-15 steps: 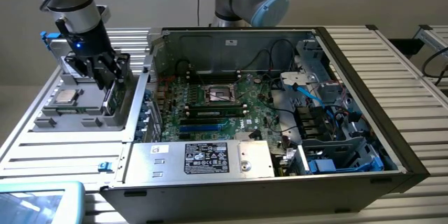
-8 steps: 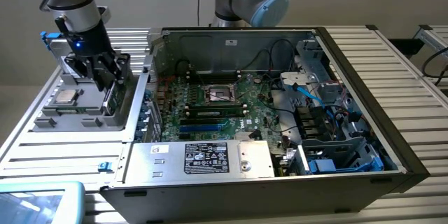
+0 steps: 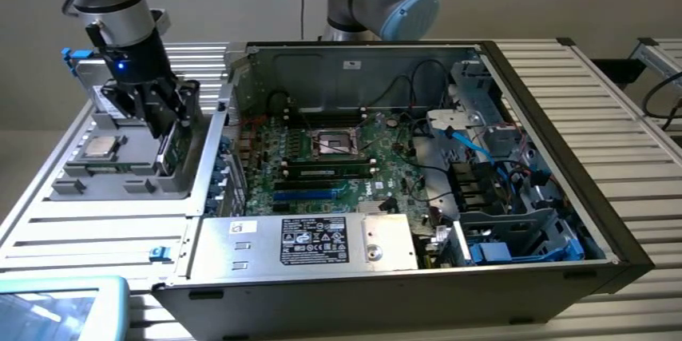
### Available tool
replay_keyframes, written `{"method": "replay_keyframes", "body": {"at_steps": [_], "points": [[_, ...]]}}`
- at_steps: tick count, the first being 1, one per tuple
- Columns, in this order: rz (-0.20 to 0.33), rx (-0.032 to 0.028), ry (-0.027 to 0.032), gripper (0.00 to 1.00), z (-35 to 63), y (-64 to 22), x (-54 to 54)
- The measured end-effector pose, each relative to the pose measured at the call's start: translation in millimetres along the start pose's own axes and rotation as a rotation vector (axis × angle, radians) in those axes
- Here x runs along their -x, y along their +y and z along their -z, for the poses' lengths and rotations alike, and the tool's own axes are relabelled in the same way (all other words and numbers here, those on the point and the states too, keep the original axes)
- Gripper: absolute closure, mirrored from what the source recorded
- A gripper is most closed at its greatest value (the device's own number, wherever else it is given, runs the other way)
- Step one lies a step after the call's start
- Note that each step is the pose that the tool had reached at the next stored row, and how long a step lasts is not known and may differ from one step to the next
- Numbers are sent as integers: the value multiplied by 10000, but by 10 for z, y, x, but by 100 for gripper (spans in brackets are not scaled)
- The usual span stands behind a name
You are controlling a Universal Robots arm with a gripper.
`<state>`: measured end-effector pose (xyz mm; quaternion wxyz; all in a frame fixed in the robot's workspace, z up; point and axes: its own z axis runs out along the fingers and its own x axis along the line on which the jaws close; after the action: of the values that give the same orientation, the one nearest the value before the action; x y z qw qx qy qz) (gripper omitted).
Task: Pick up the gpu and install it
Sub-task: 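Pick up the gpu and move the gpu toward the slot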
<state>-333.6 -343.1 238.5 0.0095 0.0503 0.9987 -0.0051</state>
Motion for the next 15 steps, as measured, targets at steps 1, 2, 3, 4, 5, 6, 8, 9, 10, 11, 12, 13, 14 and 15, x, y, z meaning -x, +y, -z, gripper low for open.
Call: {"method": "replay_keyframes", "body": {"at_steps": [1, 2, 3, 4, 5, 6, 8, 9, 10, 11, 12, 13, 14, 15], "points": [[1, 0, 1, 48, 0, 0, 0], [1, -1, 1, 55, 0, 0, 0], [2, 0, 1, 55, 0, 0, 0], [2, -1, 1, 55, 0, 0, 0], [1, -1, 1, 62, 0, 0, 0], [1, 0, 1, 62, 0, 1, 0], [1, -1, 1, 62, 0, 1, 0], [1, 0, 1, 64, 0, 1, 0], [1, -2, 4, 70, 1, 1, -1], [1, -2, 3, 73, 1, 0, 0], [1, -1, 2, 73, 1, 1, 0], [1, -1, 2, 73, 1, 1, 0], [1, -2, 2, 73, 1, 1, 0], [0, -1, 2, 73, 1, 1, 0]]}}
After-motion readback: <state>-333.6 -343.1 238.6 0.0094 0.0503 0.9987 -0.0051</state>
